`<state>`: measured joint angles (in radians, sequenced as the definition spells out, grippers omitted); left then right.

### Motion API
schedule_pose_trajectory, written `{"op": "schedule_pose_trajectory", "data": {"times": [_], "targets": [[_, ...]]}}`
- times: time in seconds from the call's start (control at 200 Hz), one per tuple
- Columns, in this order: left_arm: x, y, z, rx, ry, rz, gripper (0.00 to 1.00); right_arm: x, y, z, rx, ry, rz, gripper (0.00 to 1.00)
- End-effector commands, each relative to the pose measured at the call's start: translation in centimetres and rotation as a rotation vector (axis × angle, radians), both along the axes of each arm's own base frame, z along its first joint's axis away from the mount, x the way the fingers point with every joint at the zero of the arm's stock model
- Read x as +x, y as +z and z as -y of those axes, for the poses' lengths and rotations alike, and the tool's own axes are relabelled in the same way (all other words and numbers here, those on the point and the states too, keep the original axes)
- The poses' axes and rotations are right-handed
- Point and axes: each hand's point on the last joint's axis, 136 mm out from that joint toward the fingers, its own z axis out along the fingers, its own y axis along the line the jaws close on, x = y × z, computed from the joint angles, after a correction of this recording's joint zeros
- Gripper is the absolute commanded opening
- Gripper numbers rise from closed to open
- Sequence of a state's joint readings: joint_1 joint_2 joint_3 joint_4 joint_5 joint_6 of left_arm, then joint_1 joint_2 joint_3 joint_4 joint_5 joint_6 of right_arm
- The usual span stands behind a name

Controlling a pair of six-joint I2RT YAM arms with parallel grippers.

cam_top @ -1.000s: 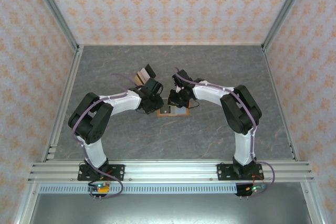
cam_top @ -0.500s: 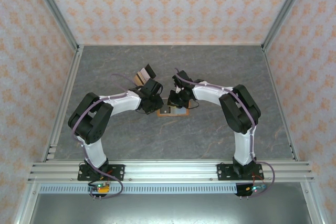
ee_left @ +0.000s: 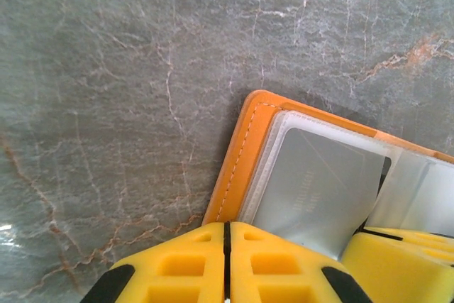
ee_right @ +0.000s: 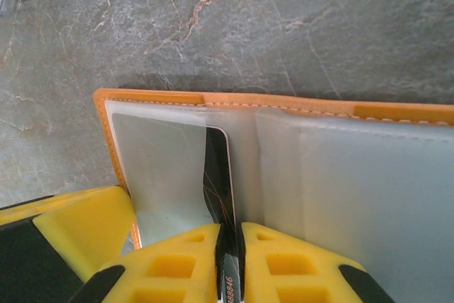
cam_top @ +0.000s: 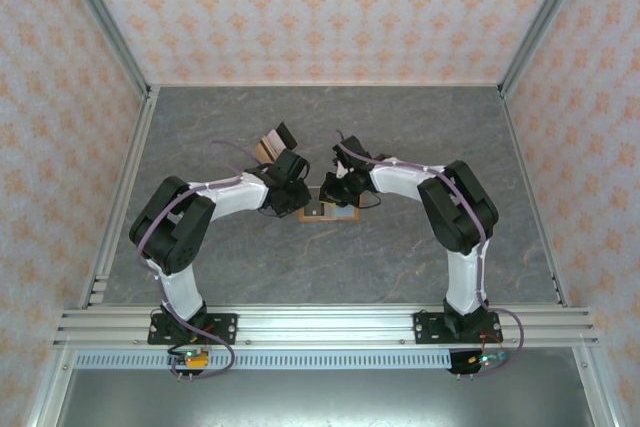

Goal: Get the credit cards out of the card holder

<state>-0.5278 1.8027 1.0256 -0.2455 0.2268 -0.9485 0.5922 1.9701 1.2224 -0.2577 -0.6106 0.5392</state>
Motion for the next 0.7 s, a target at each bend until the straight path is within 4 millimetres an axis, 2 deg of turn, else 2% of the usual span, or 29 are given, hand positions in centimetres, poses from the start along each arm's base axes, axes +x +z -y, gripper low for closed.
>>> {"op": "schedule_pose_trajectory", "data": {"times": [0.0, 0.365, 0.691], "targets": [[-1.3, -2.4, -1.0, 0.051, 0.0, -0.061, 0.09, -0.1, 1.3, -1.1, 0.088, 0.021, 0.032, 0.16], [-1.2, -2.3, -0.8, 0.035, 0.003, -0.054, 0.1, 0.0, 3.9, -0.5, 0.155, 0.015, 0.134, 0.03], [-1.0, -1.2, -1.0, 0.049, -0.001, -0.034, 0.11, 0.0, 3.0, 1.7, 0.09, -0.042, 0.141, 0.0]]}}
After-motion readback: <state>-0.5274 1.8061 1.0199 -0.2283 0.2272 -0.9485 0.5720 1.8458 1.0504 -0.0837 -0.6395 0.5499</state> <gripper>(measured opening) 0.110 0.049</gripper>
